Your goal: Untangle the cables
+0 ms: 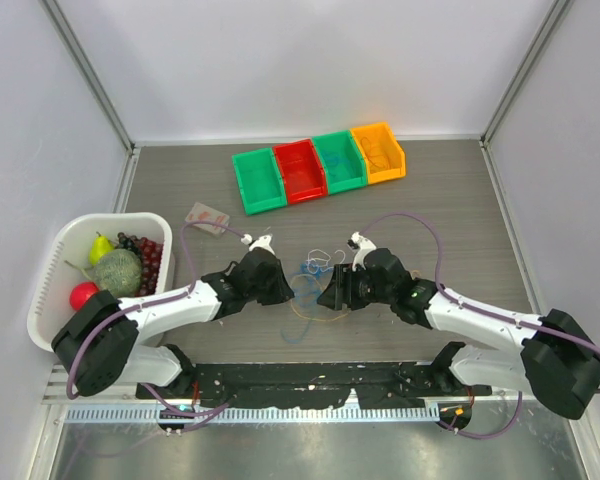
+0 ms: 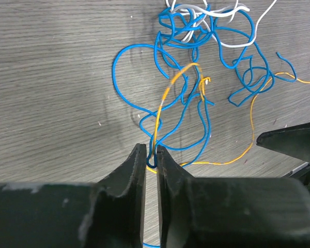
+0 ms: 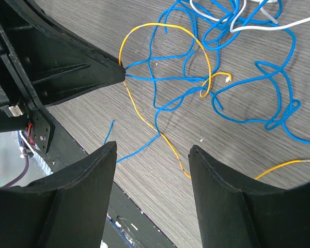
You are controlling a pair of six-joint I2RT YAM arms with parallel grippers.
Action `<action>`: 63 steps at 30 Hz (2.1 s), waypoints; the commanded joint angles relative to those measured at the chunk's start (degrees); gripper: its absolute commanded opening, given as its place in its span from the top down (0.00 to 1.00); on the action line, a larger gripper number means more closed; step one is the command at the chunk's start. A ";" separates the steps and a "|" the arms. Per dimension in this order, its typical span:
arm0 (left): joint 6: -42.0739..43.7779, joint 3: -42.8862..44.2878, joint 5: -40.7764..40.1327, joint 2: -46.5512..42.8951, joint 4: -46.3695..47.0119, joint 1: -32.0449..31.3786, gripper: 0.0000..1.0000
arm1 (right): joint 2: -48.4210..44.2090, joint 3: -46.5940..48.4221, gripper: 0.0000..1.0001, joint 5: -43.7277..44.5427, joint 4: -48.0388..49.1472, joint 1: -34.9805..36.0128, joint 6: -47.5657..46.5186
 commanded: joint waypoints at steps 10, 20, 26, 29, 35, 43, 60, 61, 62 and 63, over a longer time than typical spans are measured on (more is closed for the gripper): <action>2.66 1.33 -1.52 -4.77 -2.42 -0.26 0.97 | 5.89 2.46 0.37 2.54 6.76 0.57 2.10; 3.54 0.37 -0.12 -7.94 -2.95 -0.35 0.96 | 13.70 11.41 0.35 10.87 4.13 0.57 -13.96; 3.54 0.10 0.76 -8.47 -2.78 -0.26 0.96 | 19.68 15.38 0.39 6.93 6.93 0.75 -19.09; 3.71 0.10 0.94 -9.08 -2.78 -0.26 0.96 | 21.00 15.65 0.39 5.18 10.79 1.89 -20.05; 4.68 -0.25 0.77 -10.57 -4.36 -0.35 0.97 | 24.17 20.30 0.42 10.79 8.18 4.79 -22.60; 5.56 -1.30 0.76 -13.83 -5.24 -0.17 0.99 | 21.27 17.05 0.46 10.91 14.67 6.29 -21.11; 6.44 -2.36 0.15 -19.10 -6.12 -0.26 1.00 | 11.53 23.65 0.36 26.10 -10.47 8.49 3.64; 6.53 -2.36 0.06 -19.36 -5.94 -0.17 1.00 | 10.38 23.56 0.35 25.05 -10.20 8.49 8.90; 6.61 -2.45 -0.03 -19.45 -5.86 -0.17 1.00 | 10.02 23.21 0.35 24.25 -9.33 8.49 12.00; 6.70 -2.45 -0.11 -19.45 -5.85 -0.17 1.00 | 9.58 22.86 0.35 22.59 -6.97 8.49 17.16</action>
